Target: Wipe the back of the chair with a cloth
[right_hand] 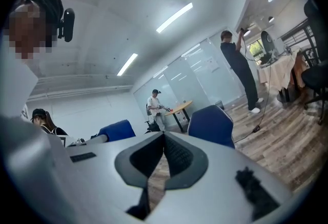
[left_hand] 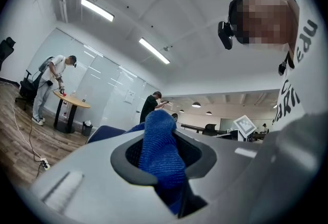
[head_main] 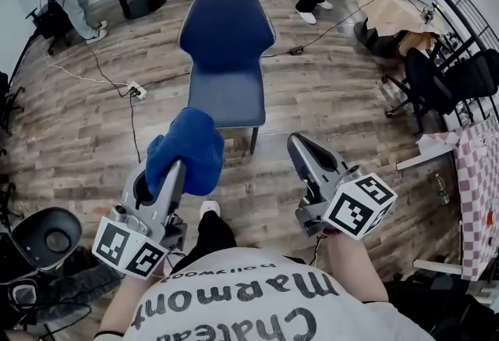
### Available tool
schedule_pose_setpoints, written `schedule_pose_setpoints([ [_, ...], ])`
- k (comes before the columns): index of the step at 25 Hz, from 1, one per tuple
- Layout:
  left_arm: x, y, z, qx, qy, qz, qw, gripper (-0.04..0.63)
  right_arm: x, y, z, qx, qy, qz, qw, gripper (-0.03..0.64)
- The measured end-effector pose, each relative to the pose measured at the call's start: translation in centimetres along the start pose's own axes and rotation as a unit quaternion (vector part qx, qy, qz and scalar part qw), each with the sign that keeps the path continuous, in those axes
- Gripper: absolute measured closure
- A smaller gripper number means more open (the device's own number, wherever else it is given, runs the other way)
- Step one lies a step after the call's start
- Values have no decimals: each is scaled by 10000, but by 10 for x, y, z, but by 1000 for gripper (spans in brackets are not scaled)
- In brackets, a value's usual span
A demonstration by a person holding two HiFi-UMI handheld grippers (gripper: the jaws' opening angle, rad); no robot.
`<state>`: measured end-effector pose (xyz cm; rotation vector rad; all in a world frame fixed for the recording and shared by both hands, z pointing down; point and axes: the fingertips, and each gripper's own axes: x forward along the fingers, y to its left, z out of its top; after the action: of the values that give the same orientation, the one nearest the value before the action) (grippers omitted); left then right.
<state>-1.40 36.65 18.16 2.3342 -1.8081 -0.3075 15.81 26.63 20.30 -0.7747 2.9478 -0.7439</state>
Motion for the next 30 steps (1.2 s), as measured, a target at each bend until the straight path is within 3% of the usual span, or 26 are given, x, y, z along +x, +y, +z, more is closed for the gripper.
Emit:
schedule_pose_setpoints([
  [18,70,134,49,-2,-29,-632,9980,506,130,-7,33,7,-286,-437,9986,603],
  [30,112,202,60,-227,-108,-710,9972,506,201,-18,40,28,-133,-474,9988,603],
])
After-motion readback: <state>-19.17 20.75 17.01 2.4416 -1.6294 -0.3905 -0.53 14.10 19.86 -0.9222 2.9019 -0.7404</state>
